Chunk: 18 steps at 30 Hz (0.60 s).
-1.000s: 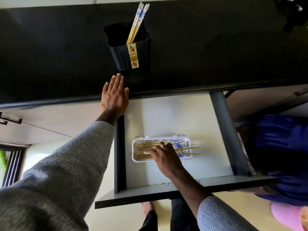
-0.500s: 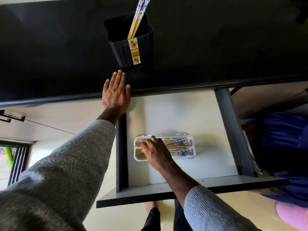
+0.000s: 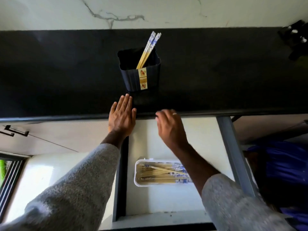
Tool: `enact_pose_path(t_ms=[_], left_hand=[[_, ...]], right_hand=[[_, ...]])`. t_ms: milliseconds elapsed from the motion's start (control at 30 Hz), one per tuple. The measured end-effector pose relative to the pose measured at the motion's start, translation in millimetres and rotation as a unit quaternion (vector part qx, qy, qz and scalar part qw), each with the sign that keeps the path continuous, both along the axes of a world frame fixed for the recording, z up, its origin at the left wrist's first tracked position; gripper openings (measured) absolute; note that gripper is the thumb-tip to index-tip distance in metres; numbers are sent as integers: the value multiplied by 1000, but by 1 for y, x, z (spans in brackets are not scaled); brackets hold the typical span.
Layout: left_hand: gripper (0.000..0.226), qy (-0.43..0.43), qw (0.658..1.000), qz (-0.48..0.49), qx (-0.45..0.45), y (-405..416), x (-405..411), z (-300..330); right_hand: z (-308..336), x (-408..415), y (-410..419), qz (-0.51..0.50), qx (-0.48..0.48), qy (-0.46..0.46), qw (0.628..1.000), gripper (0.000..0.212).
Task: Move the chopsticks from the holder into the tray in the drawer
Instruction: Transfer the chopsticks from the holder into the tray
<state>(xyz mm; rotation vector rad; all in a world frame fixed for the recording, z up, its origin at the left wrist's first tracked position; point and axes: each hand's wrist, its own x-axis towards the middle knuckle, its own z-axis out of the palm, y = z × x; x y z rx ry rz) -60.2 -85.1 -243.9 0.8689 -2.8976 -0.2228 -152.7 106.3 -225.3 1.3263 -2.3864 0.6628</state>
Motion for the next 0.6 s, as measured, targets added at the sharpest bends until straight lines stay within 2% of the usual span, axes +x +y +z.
enact_pose_path(t_ms=[133,233,333,433,500,567,600], left_hand=[[71,2,1000,1,-1,0,-2,0],[70,3,1000,3,-1,0,-2,1],[70,2,1000,4,-4,0,-2,1],[68,1,1000,6,-5,-1,-3,-2],[67,3,1000,8,-6,-2,-3,-3],[67,0,1000,4,-3,-2,-3,-4],[67,2,1000,3,-2,-2,-3,-4]], right_hand=[[54,-52,-47,-54,-181,-98,977,10],[88,-81,-87,-84,-262,-171,946,13],[115,-102,-123,-116,-270,-293,910,26],[126,-129,-153,-175,-247,-415,858,36],[126,-143,-165,-201,-234,-459,834,32],[123,-151,-172,-207,-223,-474,827,15],[122,-154,-174,-203,-216,-481,825,18]])
